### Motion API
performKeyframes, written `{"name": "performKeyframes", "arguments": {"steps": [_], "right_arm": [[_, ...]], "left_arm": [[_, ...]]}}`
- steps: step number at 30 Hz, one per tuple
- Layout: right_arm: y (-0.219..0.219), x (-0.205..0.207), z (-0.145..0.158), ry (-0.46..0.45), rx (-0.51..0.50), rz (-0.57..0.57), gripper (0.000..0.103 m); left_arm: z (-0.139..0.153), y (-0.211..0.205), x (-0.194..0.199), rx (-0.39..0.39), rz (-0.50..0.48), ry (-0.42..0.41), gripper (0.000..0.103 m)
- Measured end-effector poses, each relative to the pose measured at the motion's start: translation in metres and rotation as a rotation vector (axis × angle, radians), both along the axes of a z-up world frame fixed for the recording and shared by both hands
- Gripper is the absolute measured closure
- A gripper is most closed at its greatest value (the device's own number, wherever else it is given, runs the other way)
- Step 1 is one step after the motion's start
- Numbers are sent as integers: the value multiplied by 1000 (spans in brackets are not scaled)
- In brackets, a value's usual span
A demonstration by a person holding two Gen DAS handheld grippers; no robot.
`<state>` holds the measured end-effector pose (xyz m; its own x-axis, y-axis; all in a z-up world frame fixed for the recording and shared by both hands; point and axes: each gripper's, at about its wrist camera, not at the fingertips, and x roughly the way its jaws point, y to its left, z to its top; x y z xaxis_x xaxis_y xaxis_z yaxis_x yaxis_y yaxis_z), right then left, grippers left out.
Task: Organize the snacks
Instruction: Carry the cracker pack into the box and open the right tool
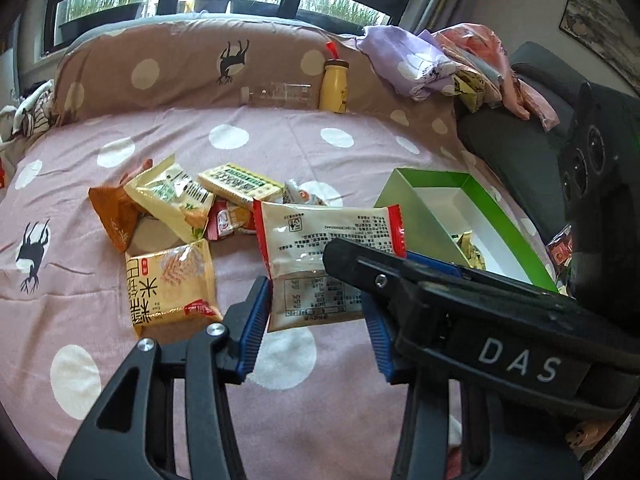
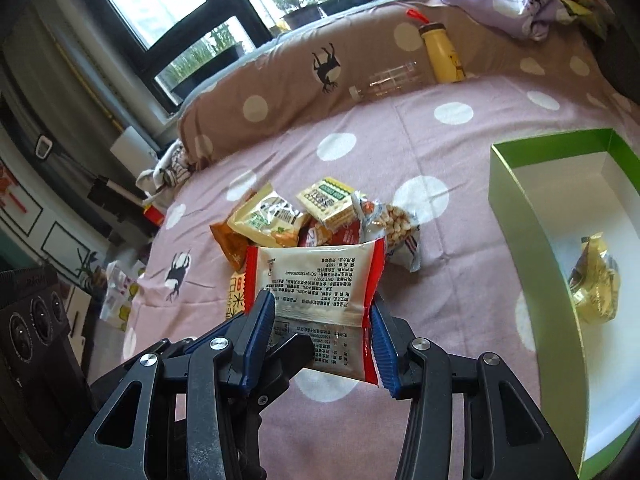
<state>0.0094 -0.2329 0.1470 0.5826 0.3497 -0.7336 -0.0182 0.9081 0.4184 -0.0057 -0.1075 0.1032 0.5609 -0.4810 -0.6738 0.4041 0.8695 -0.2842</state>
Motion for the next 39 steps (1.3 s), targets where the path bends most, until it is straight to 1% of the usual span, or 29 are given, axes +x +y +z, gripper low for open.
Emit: {"name": "performKeyframes", "arguments": {"steps": [6,14,24,32,39], "right_arm": [[-34,-7,17,-49,4,-63,53],[-83,-9,19,-68,33,-166,53],[-134,-5,6,-51,98,-270,53],[-159,-4,-4,-24,118,-333,53],[-181,-4,-11,-14,137,-389,53]], "left_arm": [[15,-34,4,2,-53,-42,58],[23,-82,13,25,-131,-58,58],[21,-133,27,72,-206,-38,59],[15,-159,35,96,-244,-6,59],[13,-183,36,118,-285,-1,59]]}}
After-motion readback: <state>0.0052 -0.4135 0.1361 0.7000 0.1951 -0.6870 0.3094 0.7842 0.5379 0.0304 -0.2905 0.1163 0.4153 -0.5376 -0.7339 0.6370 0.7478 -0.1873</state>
